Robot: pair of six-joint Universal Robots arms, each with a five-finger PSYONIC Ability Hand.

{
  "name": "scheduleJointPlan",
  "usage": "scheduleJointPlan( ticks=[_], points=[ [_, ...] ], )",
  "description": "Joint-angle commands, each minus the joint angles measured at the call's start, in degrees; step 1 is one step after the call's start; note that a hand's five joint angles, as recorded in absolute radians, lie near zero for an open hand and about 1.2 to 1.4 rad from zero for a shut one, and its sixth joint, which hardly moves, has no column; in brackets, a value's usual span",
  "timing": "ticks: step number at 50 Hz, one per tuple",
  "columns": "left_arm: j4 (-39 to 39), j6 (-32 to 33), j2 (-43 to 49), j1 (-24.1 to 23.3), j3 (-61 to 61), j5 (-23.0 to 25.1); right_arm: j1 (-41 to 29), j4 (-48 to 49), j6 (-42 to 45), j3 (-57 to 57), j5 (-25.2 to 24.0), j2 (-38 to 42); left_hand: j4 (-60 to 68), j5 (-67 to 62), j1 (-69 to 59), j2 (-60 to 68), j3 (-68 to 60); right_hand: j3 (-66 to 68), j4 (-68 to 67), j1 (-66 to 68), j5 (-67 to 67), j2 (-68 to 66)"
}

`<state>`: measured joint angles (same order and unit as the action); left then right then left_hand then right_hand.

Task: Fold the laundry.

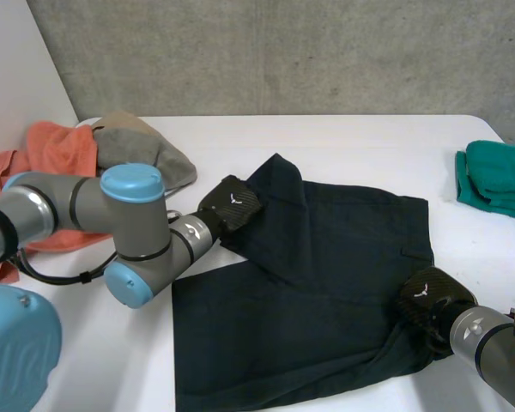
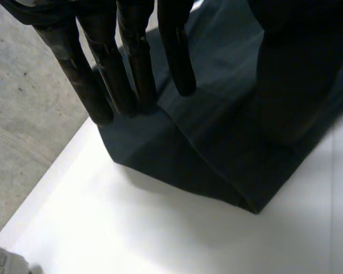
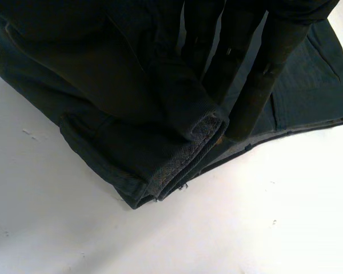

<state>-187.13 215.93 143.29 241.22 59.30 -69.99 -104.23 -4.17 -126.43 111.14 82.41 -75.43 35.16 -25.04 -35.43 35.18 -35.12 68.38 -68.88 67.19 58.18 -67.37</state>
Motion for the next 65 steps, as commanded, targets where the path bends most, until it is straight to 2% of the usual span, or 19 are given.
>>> scheduleJointPlan(
  ticks=[1,2,3,8,9,13,24,28,29,32,37,40,45,50,59,65],
  points=[
    [0.8,0.3,3.8,-0.1,-4.0,-1.6,0.5,0.2,0.0,0.0,0.1,-0.2,32.9,-33.0,-32.7,32.9,-33.0,11.6,-11.1,12.8,11.8,-12.6],
    [1.1,0.3,3.8,-0.1,-4.3,-2.3,0.6,0.4,0.0,0.0,0.1,-0.1,43.2,-43.4,-43.0,43.2,-43.3,11.6,-11.1,12.8,11.8,-12.6],
    [1.4,0.2,3.7,-0.1,-4.4,-3.2,0.6,0.5,0.0,0.0,0.1,-0.1,44.8,-44.9,-44.6,44.8,-44.9,11.6,-11.1,12.8,11.8,-12.6],
    [2.5,0.1,0.8,-0.7,-3.1,-13.4,0.7,0.9,0.0,-0.1,0.2,-0.2,44.8,-45.0,-44.6,44.8,-44.9,11.6,-11.1,12.8,11.8,-12.6],
    [2.6,0.1,-1.4,-0.8,-1.4,-17.2,0.7,0.9,0.0,-0.2,0.2,-0.2,44.8,-45.0,-44.6,44.8,-44.9,11.6,-11.1,12.8,11.8,-12.6],
    [2.3,0.2,-6.6,-1.4,4.7,-22.7,0.6,1.0,0.0,-0.2,0.2,-0.2,44.8,-45.0,-44.6,44.8,-44.9,11.6,-11.1,12.8,11.8,-12.6],
    [2.6,-0.1,-10.3,-5.3,11.5,-28.8,0.0,1.0,-2.6,-0.4,0.0,-0.2,44.8,-45.0,-44.6,44.8,-44.9,11.6,-11.1,12.8,11.8,-12.6],
    [2.7,-0.1,-10.3,-6.3,11.5,-29.2,0.0,1.0,-3.8,-0.4,0.0,-0.2,44.8,-45.0,-44.6,44.8,-44.9,11.6,-11.1,12.8,11.8,-12.6],
    [2.7,-0.1,-10.3,-6.6,11.5,-29.3,0.0,1.0,-4.1,-0.4,0.0,-0.2,39.2,-39.3,-38.9,39.2,-39.2,11.6,-11.1,12.8,11.8,-12.6],
    [3.0,-0.2,-11.6,-7.8,11.8,-29.7,0.1,0.9,-5.8,-0.4,-0.1,-0.2,-5.5,5.3,5.7,-5.5,5.4,11.6,-11.1,12.8,11.8,-12.6],
    [3.3,-1.0,-19.7,-7.8,16.8,-31.0,0.7,0.7,-8.2,-0.6,-0.3,-0.8,-8.0,7.8,8.2,-8.0,7.9,11.6,-11.1,12.8,11.8,-12.6],
    [3.4,-4.2,-26.9,-8.0,22.2,-30.9,0.8,0.7,-9.5,-1.0,-0.2,-0.9,-7.8,7.7,8.1,-7.8,7.7,11.6,-11.1,12.8,11.8,-12.6],
    [5.5,-12.3,-37.7,-8.7,32.0,-30.7,0.7,0.4,-10.4,-1.4,-0.1,-0.9,-7.0,6.8,7.2,-7.0,6.9,11.6,-11.1,12.8,11.8,-12.6],
    [11.4,-19.7,-46.2,-11.3,42.4,-30.6,0.7,0.7,-11.8,-1.4,-0.1,-0.9,-6.6,6.5,6.9,-6.6,6.6,11.6,-11.1,12.8,11.8,-12.6],
    [15.5,-27.0,-47.8,-17.2,50.9,-29.3,0.7,0.8,-15.3,-1.4,-0.3,-0.9,-5.8,5.6,6.0,-5.8,5.7,11.6,-11.1,12.8,11.8,-12.6],
    [15.5,-30.0,-45.9,-18.8,51.2,-27.9,0.7,0.8,-15.3,-1.1,-0.1,-1.2,-2.1,2.0,2.4,-2.1,2.0,11.6,-11.1,12.8,11.8,-12.6]
  ],
)
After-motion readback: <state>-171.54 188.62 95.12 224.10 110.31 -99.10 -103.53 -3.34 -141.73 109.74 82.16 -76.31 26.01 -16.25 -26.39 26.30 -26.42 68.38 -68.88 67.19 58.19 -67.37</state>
